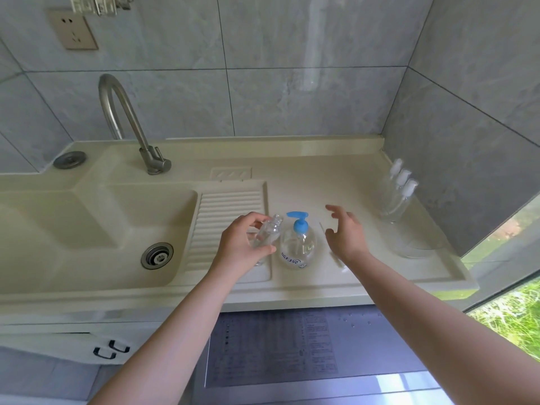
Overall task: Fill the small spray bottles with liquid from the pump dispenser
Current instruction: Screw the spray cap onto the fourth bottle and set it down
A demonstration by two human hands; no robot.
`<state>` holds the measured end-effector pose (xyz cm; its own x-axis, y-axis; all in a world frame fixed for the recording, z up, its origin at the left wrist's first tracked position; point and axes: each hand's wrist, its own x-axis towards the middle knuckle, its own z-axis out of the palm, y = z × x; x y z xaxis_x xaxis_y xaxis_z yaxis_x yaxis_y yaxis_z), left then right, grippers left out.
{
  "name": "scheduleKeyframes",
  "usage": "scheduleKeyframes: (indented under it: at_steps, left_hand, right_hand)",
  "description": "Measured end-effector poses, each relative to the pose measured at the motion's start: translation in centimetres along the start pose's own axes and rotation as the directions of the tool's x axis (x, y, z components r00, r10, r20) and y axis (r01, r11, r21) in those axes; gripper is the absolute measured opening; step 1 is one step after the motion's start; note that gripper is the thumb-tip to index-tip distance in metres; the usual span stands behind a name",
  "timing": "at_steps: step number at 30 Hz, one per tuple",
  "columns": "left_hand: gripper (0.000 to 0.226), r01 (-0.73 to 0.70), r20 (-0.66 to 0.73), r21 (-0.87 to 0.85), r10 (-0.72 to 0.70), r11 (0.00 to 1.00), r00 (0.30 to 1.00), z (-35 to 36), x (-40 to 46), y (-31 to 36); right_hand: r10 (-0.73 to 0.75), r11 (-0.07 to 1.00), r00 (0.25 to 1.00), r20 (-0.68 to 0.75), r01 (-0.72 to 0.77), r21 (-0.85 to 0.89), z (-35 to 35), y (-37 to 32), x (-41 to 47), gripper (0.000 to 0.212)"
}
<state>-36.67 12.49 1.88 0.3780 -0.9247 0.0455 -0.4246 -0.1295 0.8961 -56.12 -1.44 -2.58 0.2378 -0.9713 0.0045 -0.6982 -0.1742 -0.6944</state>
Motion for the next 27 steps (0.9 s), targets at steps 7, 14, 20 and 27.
scheduleKeyframes:
  at_steps: [7, 14, 20, 27]
  left_hand:
    - [0.054, -0.056, -0.037, -0.029, 0.055, 0.998, 0.998, -0.1, -0.7, 0.5]
    - [0.056, -0.059, -0.056, -0.096, 0.054, 0.994, 0.997, 0.0, -1.1, 1.2]
    - [0.056, -0.041, -0.055, -0.101, 0.035, 0.994, 0.998, -0.4, -1.5, 1.2]
    - [0.052, -0.016, -0.051, -0.12, 0.01, 0.993, 0.999, -0.8, -2.0, 1.1]
  right_hand:
    - [0.067, 0.991, 0.996, 0.064, -0.059, -0.123, 1.1, 2.6, -0.9, 0.06]
    - [0.125, 0.963, 0.988, 0.093, -0.098, -0.252, 2.2, 3.5, -1.6, 0.067]
    - [0.113, 0.932, 0.99, 0.081, -0.078, -0.353, 2.8, 3.7, -1.7, 0.064]
    - [0.18, 0.905, 0.984, 0.015, -0.159, -0.395, 3.4, 5.6, -1.8, 0.054]
